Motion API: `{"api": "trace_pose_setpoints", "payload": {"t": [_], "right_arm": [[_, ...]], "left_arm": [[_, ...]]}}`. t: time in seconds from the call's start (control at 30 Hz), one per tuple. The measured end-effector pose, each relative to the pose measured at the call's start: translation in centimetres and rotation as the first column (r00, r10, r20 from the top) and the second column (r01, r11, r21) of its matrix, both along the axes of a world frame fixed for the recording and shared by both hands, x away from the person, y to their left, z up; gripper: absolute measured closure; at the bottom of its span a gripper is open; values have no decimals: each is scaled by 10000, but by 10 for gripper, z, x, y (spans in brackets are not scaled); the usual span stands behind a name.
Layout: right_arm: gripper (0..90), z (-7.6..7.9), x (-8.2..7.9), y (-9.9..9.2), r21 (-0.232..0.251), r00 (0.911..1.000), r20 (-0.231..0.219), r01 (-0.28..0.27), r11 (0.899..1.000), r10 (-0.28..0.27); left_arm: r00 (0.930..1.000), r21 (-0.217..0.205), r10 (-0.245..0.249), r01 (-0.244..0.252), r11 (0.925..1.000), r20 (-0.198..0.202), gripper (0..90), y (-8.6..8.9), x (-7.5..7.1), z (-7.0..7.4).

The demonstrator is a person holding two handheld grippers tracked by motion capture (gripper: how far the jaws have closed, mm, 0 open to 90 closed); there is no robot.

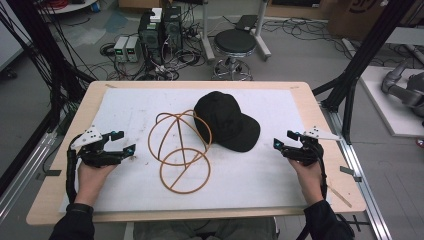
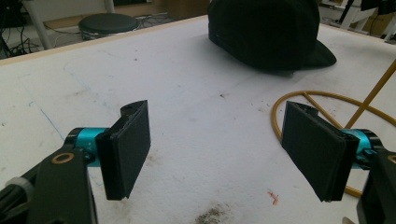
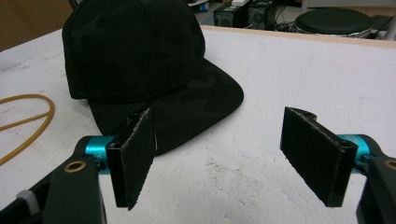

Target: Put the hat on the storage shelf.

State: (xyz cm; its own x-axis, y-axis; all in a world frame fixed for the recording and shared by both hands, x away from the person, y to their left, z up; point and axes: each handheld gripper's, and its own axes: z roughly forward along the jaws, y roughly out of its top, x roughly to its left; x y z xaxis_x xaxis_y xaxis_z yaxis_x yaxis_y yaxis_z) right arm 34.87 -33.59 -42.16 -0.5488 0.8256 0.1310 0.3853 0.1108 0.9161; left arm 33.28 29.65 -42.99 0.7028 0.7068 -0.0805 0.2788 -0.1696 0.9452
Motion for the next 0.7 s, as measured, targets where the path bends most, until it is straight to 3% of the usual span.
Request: {"api": "trace_pose_setpoints", "payload": {"t": [0.43, 0.7], "right_arm": [[268, 3, -1, 6, -142, 9997, 149, -202, 9997, 204], [268, 8, -1, 28, -255, 9962, 323, -803, 9964, 811]], "left_arm": [[10000, -26, -27, 27, 10000, -87, 239, -1, 1, -1], [9999, -39, -70, 70, 10000, -130, 239, -1, 1, -1]]}}
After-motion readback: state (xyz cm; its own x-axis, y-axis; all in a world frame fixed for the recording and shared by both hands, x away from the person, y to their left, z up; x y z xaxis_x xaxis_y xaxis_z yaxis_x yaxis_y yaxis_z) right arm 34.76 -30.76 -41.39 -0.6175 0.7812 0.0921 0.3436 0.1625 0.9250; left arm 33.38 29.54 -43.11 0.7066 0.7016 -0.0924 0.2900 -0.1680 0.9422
